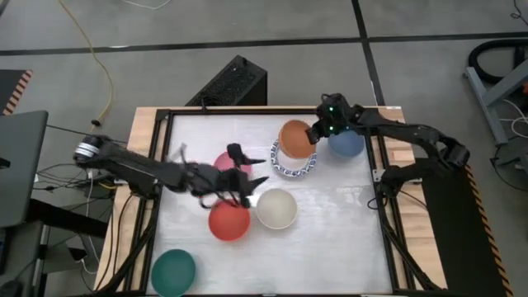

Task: Nest bowls inside each other by size order
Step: Stack the light orange bowl on top of the blue patterned bowl

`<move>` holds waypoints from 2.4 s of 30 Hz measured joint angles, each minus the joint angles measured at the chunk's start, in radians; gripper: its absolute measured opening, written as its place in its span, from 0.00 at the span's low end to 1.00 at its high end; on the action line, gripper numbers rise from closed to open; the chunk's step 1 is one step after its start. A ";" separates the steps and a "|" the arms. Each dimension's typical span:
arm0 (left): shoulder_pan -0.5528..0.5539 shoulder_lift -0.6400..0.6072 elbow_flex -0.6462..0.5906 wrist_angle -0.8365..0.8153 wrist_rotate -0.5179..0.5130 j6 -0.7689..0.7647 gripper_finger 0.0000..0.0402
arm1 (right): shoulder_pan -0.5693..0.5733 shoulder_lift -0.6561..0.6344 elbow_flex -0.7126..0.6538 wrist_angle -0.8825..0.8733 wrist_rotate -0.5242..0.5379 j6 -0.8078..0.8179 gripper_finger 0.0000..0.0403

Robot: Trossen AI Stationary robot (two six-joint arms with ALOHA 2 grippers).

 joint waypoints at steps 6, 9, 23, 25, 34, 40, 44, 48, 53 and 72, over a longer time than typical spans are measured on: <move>0.114 -0.201 0.000 -0.249 0.391 -0.332 0.56 | 0.004 0.069 0.000 -0.001 -0.029 -0.004 0.02; 0.120 -0.251 0.000 -0.306 0.395 -0.362 0.56 | 0.004 0.096 0.000 -0.001 -0.029 -0.003 0.02; 0.119 -0.265 0.000 -0.384 0.330 -0.329 0.56 | 0.049 0.132 0.031 -0.064 0.058 -0.004 0.02; 0.122 -0.266 0.000 -0.386 0.301 -0.339 0.56 | 0.063 0.131 0.065 -0.113 0.112 -0.019 0.02; 0.151 -0.273 0.000 -0.432 0.292 -0.393 0.56 | 0.117 0.152 0.182 -0.252 0.185 -0.053 0.02; 0.152 -0.273 0.000 -0.478 0.292 -0.404 0.56 | 0.115 0.241 0.189 -0.290 0.175 -0.055 0.02; 0.152 -0.273 0.000 -0.496 0.292 -0.404 0.56 | 0.115 0.300 0.189 -0.269 0.162 -0.059 0.02; 0.152 -0.273 0.000 -0.503 0.292 -0.404 0.56 | 0.113 0.331 0.193 -0.245 0.153 -0.062 0.03; 0.152 -0.273 0.000 -0.540 0.273 -0.401 0.56 | 0.112 0.333 0.192 -0.224 0.160 -0.063 0.10; 0.181 -0.267 0.000 -0.768 0.173 -0.563 0.56 | 0.128 0.332 0.288 -0.256 0.065 -0.131 0.47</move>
